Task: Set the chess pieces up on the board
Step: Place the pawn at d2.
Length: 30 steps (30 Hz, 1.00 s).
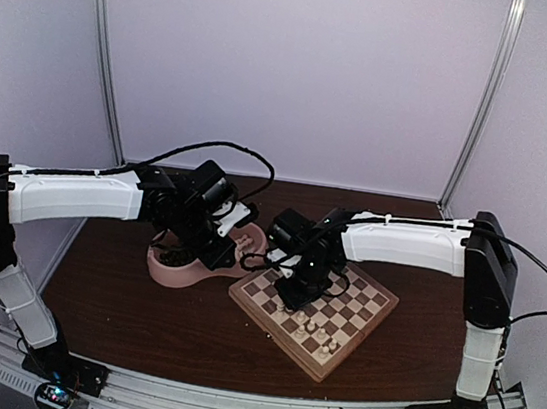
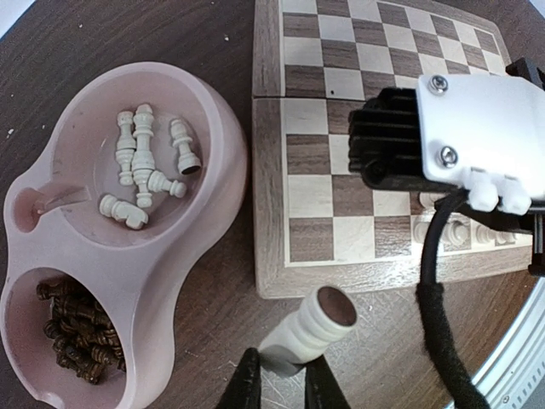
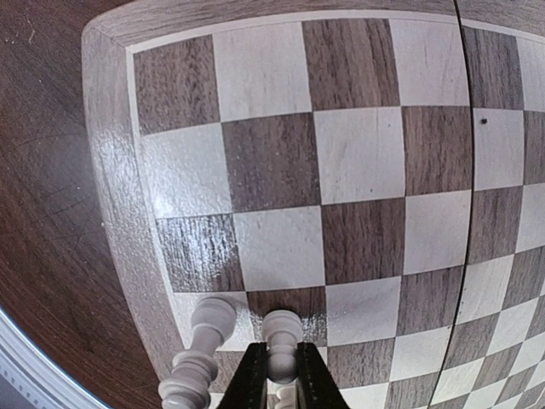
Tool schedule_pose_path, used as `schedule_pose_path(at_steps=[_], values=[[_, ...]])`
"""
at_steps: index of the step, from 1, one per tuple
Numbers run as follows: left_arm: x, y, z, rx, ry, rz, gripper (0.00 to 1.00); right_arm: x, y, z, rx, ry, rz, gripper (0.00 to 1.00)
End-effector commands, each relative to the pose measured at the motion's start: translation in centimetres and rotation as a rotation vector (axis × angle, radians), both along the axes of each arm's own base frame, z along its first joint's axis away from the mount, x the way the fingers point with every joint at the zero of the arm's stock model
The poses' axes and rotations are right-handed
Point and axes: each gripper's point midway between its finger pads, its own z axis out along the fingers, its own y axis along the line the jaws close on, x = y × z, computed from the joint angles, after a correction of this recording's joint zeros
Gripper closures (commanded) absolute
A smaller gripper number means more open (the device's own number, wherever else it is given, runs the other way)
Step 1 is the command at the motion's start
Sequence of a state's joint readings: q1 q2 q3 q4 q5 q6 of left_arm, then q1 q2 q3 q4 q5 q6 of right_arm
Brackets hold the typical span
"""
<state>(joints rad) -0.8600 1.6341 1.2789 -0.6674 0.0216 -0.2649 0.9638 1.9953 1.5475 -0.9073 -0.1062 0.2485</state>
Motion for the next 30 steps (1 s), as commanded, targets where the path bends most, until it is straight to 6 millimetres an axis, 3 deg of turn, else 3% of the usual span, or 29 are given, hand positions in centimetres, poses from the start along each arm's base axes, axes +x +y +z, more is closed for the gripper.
schedule_pose_path(at_steps=[1,9,15,30], values=[[0.1,0.6,0.2,0.001,-0.001,0.018,0.92,0.7,0.3,0.1,-0.009,-0.030,0.002,0.86],[0.1,0.5,0.2,-0.002,0.001,0.018,0.92,0.8,-0.1,0.9,-0.016,-0.047,-0.002,0.75],[0.0,0.5,0.3,-0.003,0.004,0.019,0.92,0.8,-0.1,1.8,-0.004,-0.055,-0.001,0.74],[-0.4,-0.4,1.2,-0.053,0.027,-0.001,0.92,0.8,-1.0,8.1,0.087,-0.153,-0.006,0.72]])
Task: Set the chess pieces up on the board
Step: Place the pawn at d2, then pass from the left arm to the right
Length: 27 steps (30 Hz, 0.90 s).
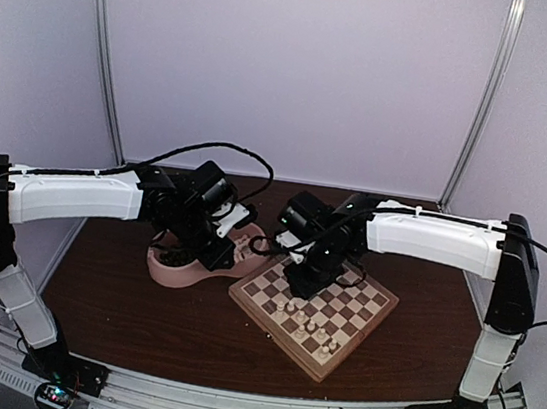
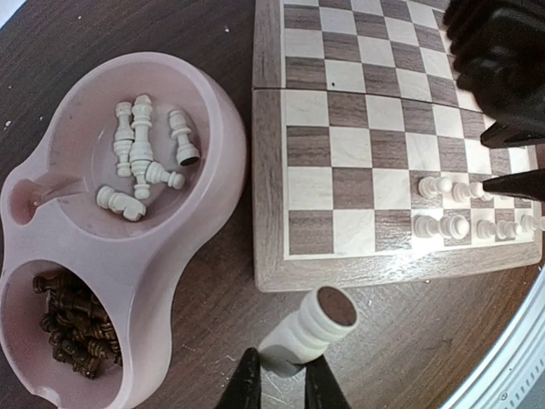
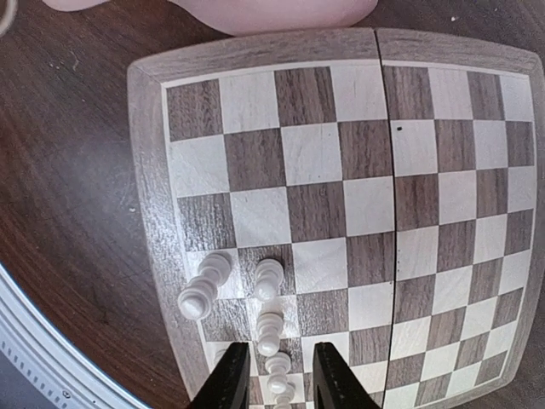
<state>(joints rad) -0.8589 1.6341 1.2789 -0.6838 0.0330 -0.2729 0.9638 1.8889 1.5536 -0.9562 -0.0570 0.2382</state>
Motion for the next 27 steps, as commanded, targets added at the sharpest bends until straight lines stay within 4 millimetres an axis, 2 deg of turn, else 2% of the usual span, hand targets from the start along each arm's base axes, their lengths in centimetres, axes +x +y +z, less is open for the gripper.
schedule_pose_path(at_steps=[1,4,9,13,17,21,27], values=[[-0.2,-0.8,1.6,-0.071,0.012,-0.012,0.92,0.4,0.2,4.5,0.091,-0.083,0.000,0.71],[-1.0,-1.8,2.4,-0.133,0.027,-0.062,0.92,0.1,1.6,6.7,0.222,-0.097,0.001,0.71],[-2.1,-3.3,4.1,-0.232,0.028,-0.155,0.91,-0.6,4.4,11.5,0.525,-0.079,-0.052,0.58],[-3.1,-4.1,5.7,-0.311,0.006,-0.209,0.91,-0.3,4.9,14.3,0.726,-0.067,-0.151,0.50],[-4.2,-4.6,7.4,-0.394,-0.030,-0.260,0.90,-0.2,5.1,15.2,0.864,0.004,-0.220,0.48],[-4.8,-4.8,8.6,-0.438,-0.062,-0.290,0.89,-0.4,5.7,15.0,0.896,0.060,-0.224,0.46],[-5.2,-5.0,8.4,-0.435,-0.053,-0.304,0.89,-0.9,7.5,15.4,0.978,0.138,-0.195,0.46]])
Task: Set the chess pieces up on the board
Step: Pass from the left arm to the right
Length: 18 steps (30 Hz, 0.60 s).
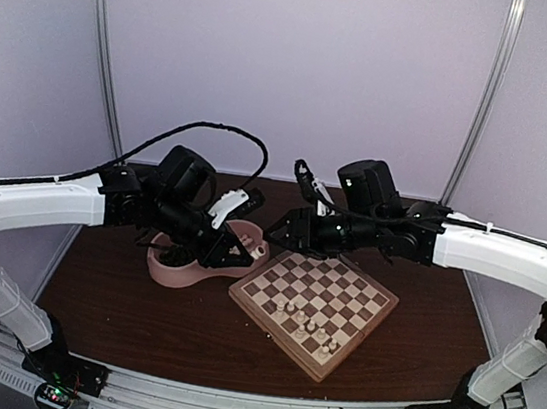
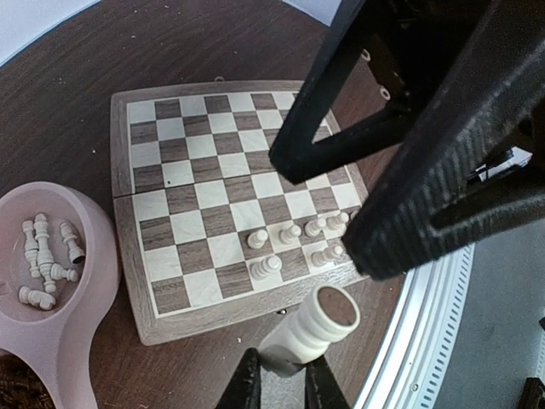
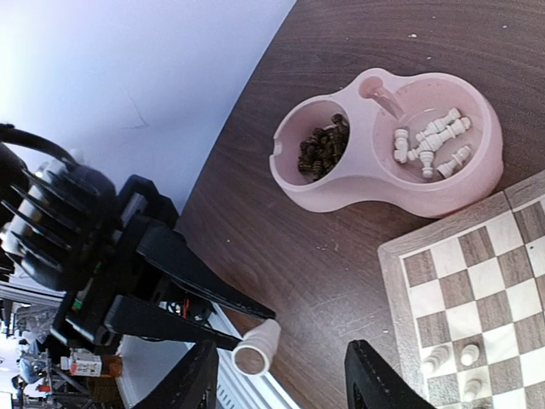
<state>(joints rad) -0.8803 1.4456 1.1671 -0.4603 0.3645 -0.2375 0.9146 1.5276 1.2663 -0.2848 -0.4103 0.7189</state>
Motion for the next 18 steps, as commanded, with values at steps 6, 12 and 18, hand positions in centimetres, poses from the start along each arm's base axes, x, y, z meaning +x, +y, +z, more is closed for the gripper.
schedule_pose_path(at_steps=[6,12,18], values=[[-0.1,-0.8,1.0,-0.045,-0.037,-0.032,0.89,-1.0,2.0,0.1,0.099,0.073,0.075,0.47],[-0.1,-1.0,1.1,-0.048,-0.035,-0.034,0.89,-1.6,2.0,-1.2,0.071,0.096,0.086,0.48],[-0.1,-1.2,1.0,-0.045,-0.030,-0.037,0.89,-1.9,2.3,-1.9,0.061,0.110,0.099,0.51]])
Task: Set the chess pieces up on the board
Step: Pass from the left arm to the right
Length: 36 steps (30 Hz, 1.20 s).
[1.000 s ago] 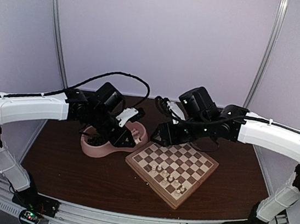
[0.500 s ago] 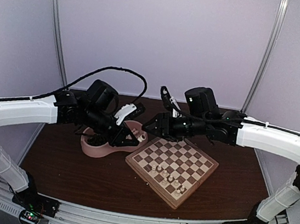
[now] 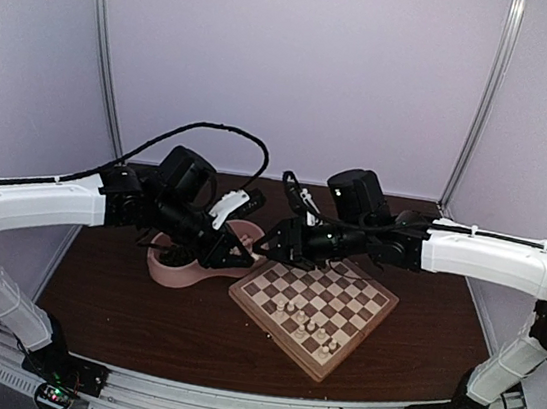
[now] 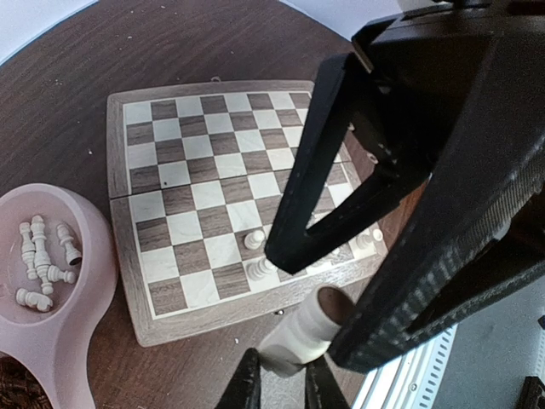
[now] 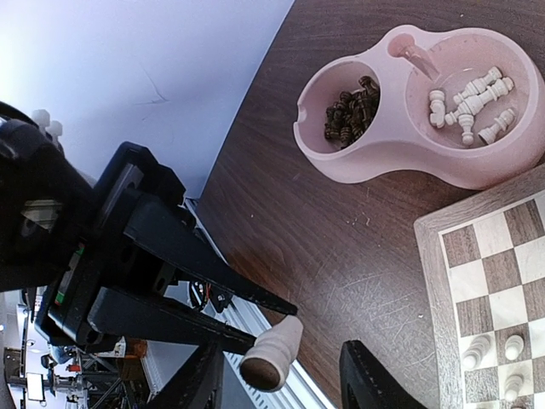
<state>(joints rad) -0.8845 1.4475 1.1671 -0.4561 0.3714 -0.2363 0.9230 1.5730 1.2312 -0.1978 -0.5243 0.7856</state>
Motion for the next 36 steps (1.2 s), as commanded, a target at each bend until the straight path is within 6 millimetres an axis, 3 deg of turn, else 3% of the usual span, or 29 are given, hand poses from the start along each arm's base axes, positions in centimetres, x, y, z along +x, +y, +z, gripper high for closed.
schedule_pose_path(at_steps=[1,6,13,15,18,22,26,36], values=[[0.2,-1.0,0.8,-0.038,-0.028,-0.028,0.89,-0.5,0.6,-0.4,0.007,0.013,0.030,0.51],[0.3,-1.1,0.4,-0.019,-0.027,-0.026,0.90,-0.9,1.1,-0.5,0.012,0.027,0.049,0.57],[0.3,-0.9,0.1,-0.005,-0.033,-0.025,0.89,-0.6,0.7,-0.5,0.008,0.015,0.025,0.87],[0.4,-0.7,0.0,-0.001,-0.037,-0.019,0.84,-0.4,0.4,-0.3,0.009,0.004,0.011,0.92],[0.0,-0.3,0.5,-0.036,-0.054,-0.013,0.67,-0.1,-0.3,0.1,0.022,-0.009,-0.013,0.95],[-0.5,0.1,2.4,-0.145,-0.092,0.002,0.50,-0.1,-1.1,2.1,0.115,-0.038,-0.026,0.97],[-1.2,0.6,4.7,-0.286,-0.085,-0.008,0.40,-0.7,-1.7,4.5,0.215,-0.063,-0.025,0.97],[-3.1,0.5,11.5,-0.562,-0.112,-0.119,0.42,-2.5,-2.2,9.1,0.468,-0.020,-0.002,0.98]])
